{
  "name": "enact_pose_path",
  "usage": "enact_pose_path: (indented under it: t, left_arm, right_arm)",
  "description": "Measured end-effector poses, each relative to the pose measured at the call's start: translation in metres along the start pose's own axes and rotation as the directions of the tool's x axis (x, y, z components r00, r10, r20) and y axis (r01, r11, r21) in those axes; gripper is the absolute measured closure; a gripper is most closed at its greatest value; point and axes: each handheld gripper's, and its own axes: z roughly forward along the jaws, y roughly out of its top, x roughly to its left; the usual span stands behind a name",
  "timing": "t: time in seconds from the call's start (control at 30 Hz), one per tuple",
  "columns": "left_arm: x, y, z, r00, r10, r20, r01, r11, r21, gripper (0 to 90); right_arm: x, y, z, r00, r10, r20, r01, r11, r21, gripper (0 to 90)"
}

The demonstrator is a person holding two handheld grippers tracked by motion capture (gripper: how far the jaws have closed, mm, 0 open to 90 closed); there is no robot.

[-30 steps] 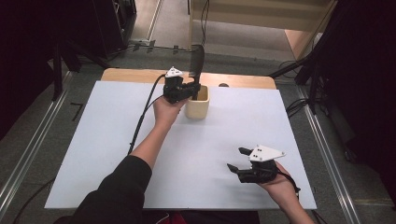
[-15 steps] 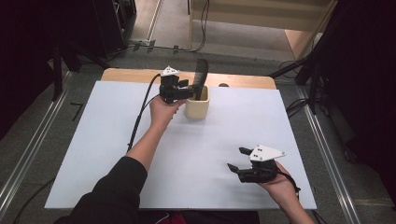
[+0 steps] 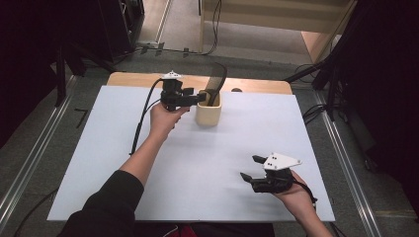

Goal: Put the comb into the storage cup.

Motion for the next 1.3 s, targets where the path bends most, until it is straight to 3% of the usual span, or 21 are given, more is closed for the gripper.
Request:
enact_pose_path:
  t: [0.23, 0.5, 0.83, 1.03, 1.3]
  left_arm:
    - [0.007, -0.007, -0.015, 0.9994, -0.025, 0.022, 0.025, 0.9994, -0.024, 32.6]
    - [0.013, -0.015, -0.027, 0.997, -0.048, 0.061, 0.048, 0.9989, 0.001, 31.5]
    - [0.007, -0.026, -0.036, 0.9954, -0.027, 0.092, 0.027, 0.9996, 0.009, 31.6]
    - [0.009, -0.037, -0.041, 0.99, -0.057, 0.129, 0.053, 0.9981, 0.031, 31.6]
    - [0.005, -0.048, -0.051, 0.9937, -0.024, 0.11, 0.018, 0.9984, 0.053, 31.6]
  right_arm:
    - [0.0, 0.001, 0.002, 1.0, -0.002, -0.001, 0.002, 1.0, 0.003, 26.0]
    - [-0.001, 0.0, 0.002, 1.0, 0.002, 0.004, -0.002, 1.0, 0.006, 26.0]
    - [-0.001, 0.0, 0.002, 0.9999, 0.002, 0.011, -0.002, 1.0, 0.011, 25.7]
    - [-0.002, 0.0, 0.002, 0.9999, 0.002, 0.011, -0.002, 1.0, 0.013, 25.6]
    - [-0.001, 0.0, 0.002, 0.9999, 0.002, 0.011, -0.002, 1.0, 0.013, 25.6]
